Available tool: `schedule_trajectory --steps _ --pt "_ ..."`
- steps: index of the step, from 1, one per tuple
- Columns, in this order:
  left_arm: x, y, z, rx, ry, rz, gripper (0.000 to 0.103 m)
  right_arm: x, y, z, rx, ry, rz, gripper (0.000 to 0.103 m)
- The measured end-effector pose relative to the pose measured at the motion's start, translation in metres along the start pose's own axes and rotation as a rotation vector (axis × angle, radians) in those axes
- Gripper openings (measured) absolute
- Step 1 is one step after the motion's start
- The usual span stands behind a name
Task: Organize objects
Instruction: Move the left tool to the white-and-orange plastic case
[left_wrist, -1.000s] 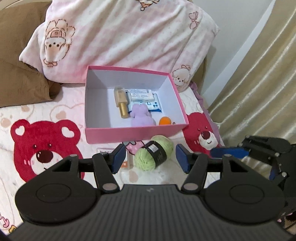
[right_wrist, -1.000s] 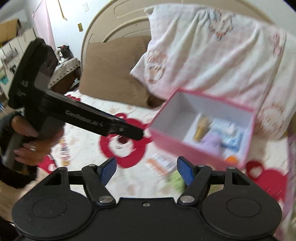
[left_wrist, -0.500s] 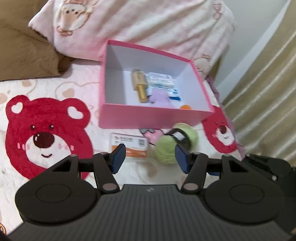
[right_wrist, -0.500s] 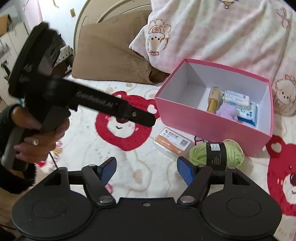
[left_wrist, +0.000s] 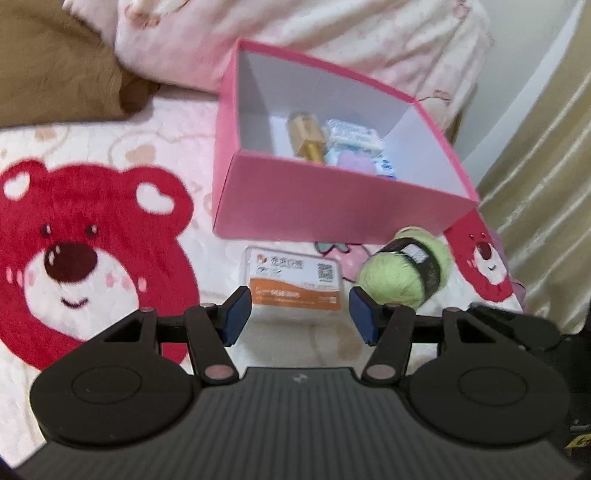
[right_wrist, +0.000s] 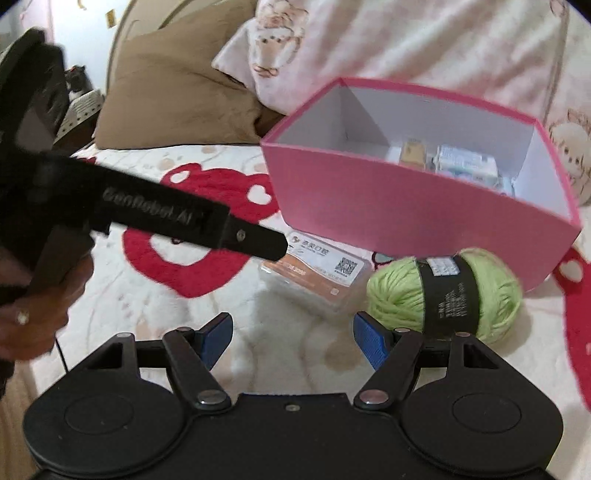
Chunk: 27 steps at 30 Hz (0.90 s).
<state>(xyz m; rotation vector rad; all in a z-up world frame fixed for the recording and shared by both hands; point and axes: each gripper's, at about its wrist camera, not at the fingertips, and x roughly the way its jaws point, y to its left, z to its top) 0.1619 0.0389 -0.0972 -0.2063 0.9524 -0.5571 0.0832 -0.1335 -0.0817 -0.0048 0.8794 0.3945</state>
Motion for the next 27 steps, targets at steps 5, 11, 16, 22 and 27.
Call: schedule_trajectory --steps 5,11,16,22,27 --pt "0.016 0.017 -0.008 -0.031 -0.024 0.033 0.054 0.033 -0.007 -0.002 0.031 0.055 -0.057 0.076" --pt "0.023 0.029 -0.005 -0.096 -0.03 0.03 0.047 0.05 0.003 -0.008 -0.116 0.065 -0.128 0.075" --pt "0.033 0.035 -0.004 -0.13 -0.033 0.008 0.044 0.053 0.009 -0.01 -0.16 0.059 -0.153 0.075" --pt "0.048 0.036 -0.004 -0.14 0.008 -0.02 0.042 0.057 0.013 -0.008 -0.169 0.039 -0.158 0.074" --pt "0.043 0.033 -0.01 -0.186 0.079 -0.059 0.04 0.051 0.015 -0.007 -0.192 0.041 -0.15 0.074"
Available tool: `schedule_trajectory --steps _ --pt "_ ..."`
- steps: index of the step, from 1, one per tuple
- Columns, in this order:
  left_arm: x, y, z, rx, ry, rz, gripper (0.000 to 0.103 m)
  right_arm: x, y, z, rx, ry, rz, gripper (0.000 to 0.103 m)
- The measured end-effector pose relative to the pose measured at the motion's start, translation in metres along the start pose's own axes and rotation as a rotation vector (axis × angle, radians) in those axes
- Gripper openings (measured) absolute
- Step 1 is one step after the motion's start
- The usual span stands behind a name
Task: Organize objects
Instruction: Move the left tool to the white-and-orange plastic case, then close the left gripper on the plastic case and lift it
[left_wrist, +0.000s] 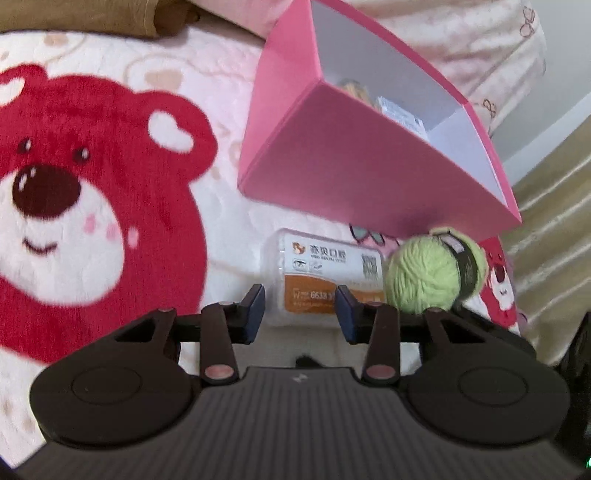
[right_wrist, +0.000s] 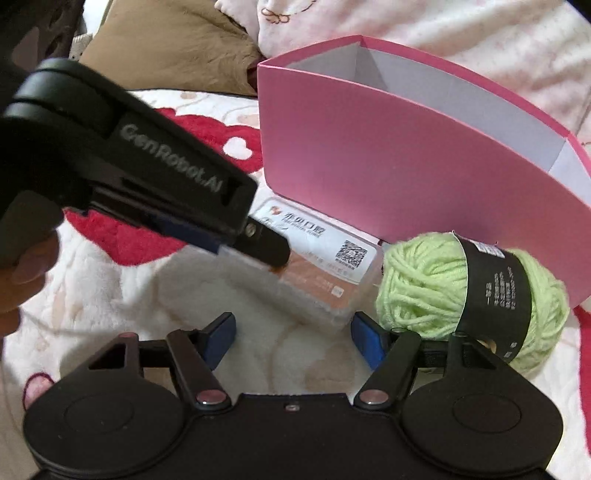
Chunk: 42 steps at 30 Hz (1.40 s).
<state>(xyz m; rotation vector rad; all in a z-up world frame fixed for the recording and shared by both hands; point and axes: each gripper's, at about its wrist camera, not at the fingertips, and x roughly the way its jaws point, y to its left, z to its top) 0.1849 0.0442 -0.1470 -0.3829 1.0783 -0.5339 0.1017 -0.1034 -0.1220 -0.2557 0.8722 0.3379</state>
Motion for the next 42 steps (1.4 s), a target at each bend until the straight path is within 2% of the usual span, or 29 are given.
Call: schedule_trajectory --steps 2,4,5,7,11,14,17,19,22,24,25,27,29,30,32,34,36,40,42 --pt "-0.006 -0.001 -0.005 -0.015 0.052 -0.008 0.04 -0.008 -0.005 0.0 0.033 0.01 0.05 0.074" --pt "-0.01 -0.001 -0.012 -0.045 0.12 0.031 0.041 -0.015 -0.007 -0.002 0.06 0.033 0.123 0.074" --pt "-0.011 -0.001 -0.015 -0.049 0.126 0.038 0.041 -0.019 -0.006 -0.004 0.072 0.044 0.139 0.074" --pt "-0.012 -0.002 -0.02 -0.071 0.149 0.052 0.042 -0.022 -0.001 -0.01 0.069 0.073 0.161 0.074" --pt "-0.01 0.003 -0.024 -0.128 0.238 0.054 0.042 -0.025 0.004 -0.017 0.058 0.059 0.146 0.073" --pt "-0.012 0.003 -0.024 -0.108 0.194 0.06 0.044 -0.026 -0.004 -0.019 0.083 0.043 0.142 0.075" --pt "-0.019 -0.004 -0.022 -0.036 0.083 0.116 0.044 -0.024 -0.003 -0.02 0.079 0.011 0.127 0.08" --pt "-0.02 -0.008 -0.021 0.003 0.059 0.13 0.043 -0.024 -0.002 -0.021 0.073 -0.001 0.126 0.082" --pt "-0.018 -0.006 -0.02 -0.002 0.027 0.131 0.046 -0.02 0.003 -0.021 0.059 -0.008 0.127 0.087" --pt "-0.018 -0.007 -0.02 0.001 -0.03 0.182 0.05 -0.021 0.004 -0.021 0.054 -0.014 0.127 0.089" --pt "-0.018 -0.01 -0.021 0.035 -0.051 0.213 0.05 -0.021 0.004 -0.021 0.056 -0.015 0.132 0.09" --pt "-0.02 -0.011 -0.02 0.072 -0.064 0.245 0.047 -0.022 0.004 -0.021 0.063 -0.021 0.137 0.091" --pt "-0.021 -0.008 -0.017 0.04 -0.044 0.195 0.04 -0.018 0.006 -0.021 0.057 -0.015 0.136 0.093" --pt "-0.018 -0.006 -0.016 0.024 -0.019 0.139 0.038 -0.015 0.006 -0.02 0.058 -0.01 0.136 0.094" --pt "-0.011 -0.004 -0.019 -0.005 0.028 0.068 0.04 -0.009 0.004 -0.019 0.071 -0.002 0.141 0.097" --pt "-0.011 -0.011 -0.021 0.054 0.006 0.084 0.04 -0.006 0.002 -0.02 0.082 -0.007 0.146 0.097" --pt "-0.011 -0.013 -0.021 0.059 0.005 0.085 0.041 -0.002 0.0 -0.02 0.082 -0.004 0.149 0.097" --pt "-0.01 -0.008 -0.021 0.029 0.013 0.054 0.047 0.004 -0.005 -0.019 0.1 -0.016 0.146 0.098" --pt "-0.006 0.001 -0.021 -0.017 0.035 0.015 0.052 0.005 -0.005 -0.018 0.095 -0.011 0.146 0.098"
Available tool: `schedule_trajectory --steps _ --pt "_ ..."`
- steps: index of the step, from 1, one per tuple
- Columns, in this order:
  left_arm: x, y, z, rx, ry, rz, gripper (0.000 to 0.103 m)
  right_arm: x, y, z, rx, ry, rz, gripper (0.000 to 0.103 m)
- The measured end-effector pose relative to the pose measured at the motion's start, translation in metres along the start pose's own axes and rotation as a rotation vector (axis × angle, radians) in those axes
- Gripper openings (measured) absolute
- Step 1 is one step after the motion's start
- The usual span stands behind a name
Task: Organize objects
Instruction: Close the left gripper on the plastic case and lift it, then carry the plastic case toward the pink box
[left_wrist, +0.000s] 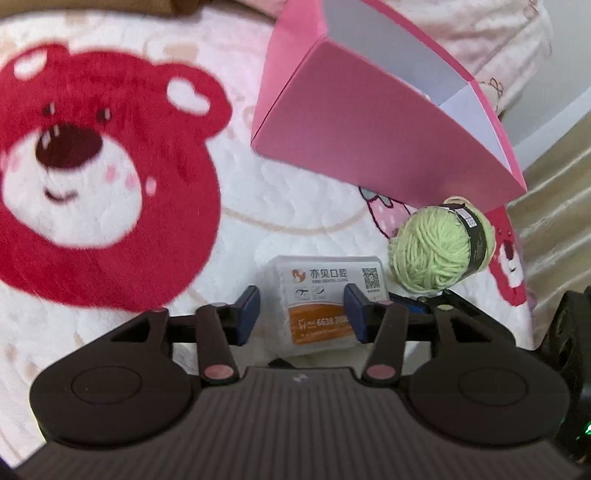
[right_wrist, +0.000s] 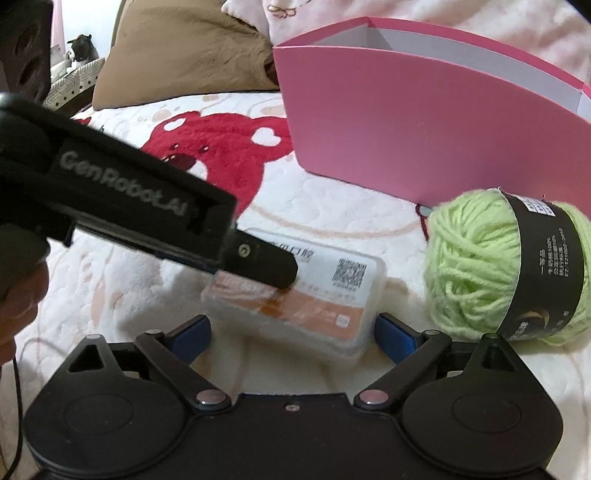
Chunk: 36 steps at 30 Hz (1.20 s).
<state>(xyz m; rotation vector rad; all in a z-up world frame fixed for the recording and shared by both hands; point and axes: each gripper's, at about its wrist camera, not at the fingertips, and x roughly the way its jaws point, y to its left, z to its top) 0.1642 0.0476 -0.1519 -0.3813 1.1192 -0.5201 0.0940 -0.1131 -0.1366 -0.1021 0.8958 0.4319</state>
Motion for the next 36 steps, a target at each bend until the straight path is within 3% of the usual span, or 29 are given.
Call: schedule_trajectory --steps 4,10,18,24,30,36 --pt "0.001 0.006 0.001 -0.029 0.007 -0.022 0.049 -0.007 0.007 -0.002 -0.044 0.003 -0.034 0.089" --pt "-0.012 -0.016 -0.004 0.058 0.036 0.008 0.047 -0.033 0.003 -0.004 -0.048 0.039 -0.03 0.074" --pt "-0.057 -0.078 -0.018 0.241 -0.005 0.014 0.048 -0.092 0.003 -0.004 -0.032 -0.001 -0.072 0.073" --pt "-0.1 -0.115 -0.022 0.292 -0.125 -0.014 0.047 -0.139 0.004 0.011 -0.056 -0.099 -0.102 0.073" --pt "-0.13 -0.141 -0.012 0.329 -0.189 -0.007 0.049 -0.175 -0.009 0.034 -0.006 -0.152 -0.043 0.073" --pt "-0.151 -0.164 0.014 0.346 -0.238 -0.012 0.049 -0.196 -0.014 0.066 -0.094 -0.192 -0.066 0.073"
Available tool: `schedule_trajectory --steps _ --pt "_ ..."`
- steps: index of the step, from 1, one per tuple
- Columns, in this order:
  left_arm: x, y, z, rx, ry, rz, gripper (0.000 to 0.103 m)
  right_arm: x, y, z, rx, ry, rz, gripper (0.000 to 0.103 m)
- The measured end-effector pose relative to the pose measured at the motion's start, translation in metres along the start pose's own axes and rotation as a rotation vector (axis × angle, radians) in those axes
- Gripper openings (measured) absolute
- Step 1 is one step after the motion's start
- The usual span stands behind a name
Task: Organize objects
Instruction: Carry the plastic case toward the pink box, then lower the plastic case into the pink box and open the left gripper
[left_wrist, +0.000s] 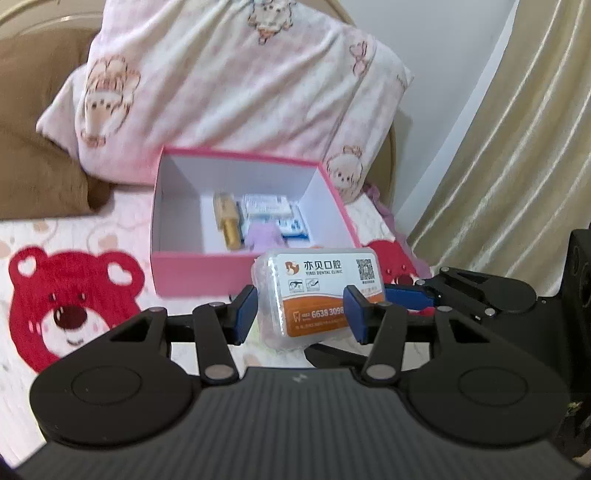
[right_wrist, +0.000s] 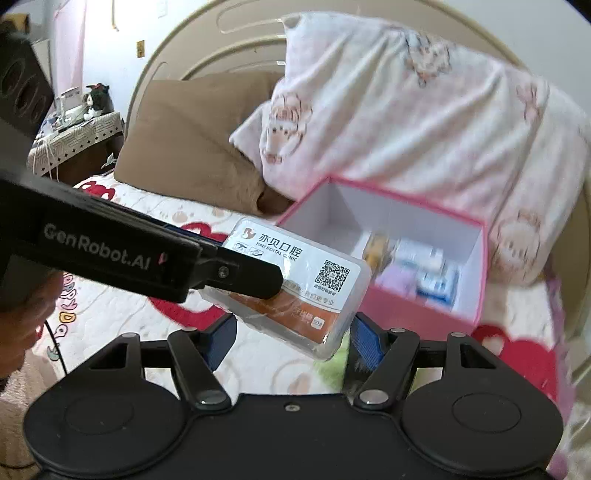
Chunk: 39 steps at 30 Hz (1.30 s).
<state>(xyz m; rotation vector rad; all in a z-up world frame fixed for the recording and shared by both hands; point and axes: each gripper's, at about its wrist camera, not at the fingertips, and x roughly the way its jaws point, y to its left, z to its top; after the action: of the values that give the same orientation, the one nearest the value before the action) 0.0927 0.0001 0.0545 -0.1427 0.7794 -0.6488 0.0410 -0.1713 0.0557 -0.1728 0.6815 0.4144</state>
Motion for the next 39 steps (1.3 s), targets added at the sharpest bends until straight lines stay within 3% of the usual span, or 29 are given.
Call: schedule_trajectory --steps 7,16,28,33,39 --pt "0.017 0.005 0.058 -0.022 0.035 0.01 0.049 0.018 -0.026 0.044 -0.1 -0.016 -0.023 0.073" --pt "0.076 0.046 0.107 -0.141 0.097 0.071 0.049 0.093 -0.071 0.09 -0.036 0.076 0.065 0.073" --pt "0.186 0.092 0.092 -0.212 0.268 0.222 0.049 0.212 -0.118 0.057 0.182 0.254 0.231 0.073" --pt "0.203 0.094 0.083 -0.192 0.318 0.249 0.049 0.234 -0.137 0.045 0.289 0.312 0.325 0.072" --pt "0.218 0.095 0.076 -0.211 0.34 0.291 0.049 0.246 -0.142 0.031 0.328 0.335 0.357 0.073"
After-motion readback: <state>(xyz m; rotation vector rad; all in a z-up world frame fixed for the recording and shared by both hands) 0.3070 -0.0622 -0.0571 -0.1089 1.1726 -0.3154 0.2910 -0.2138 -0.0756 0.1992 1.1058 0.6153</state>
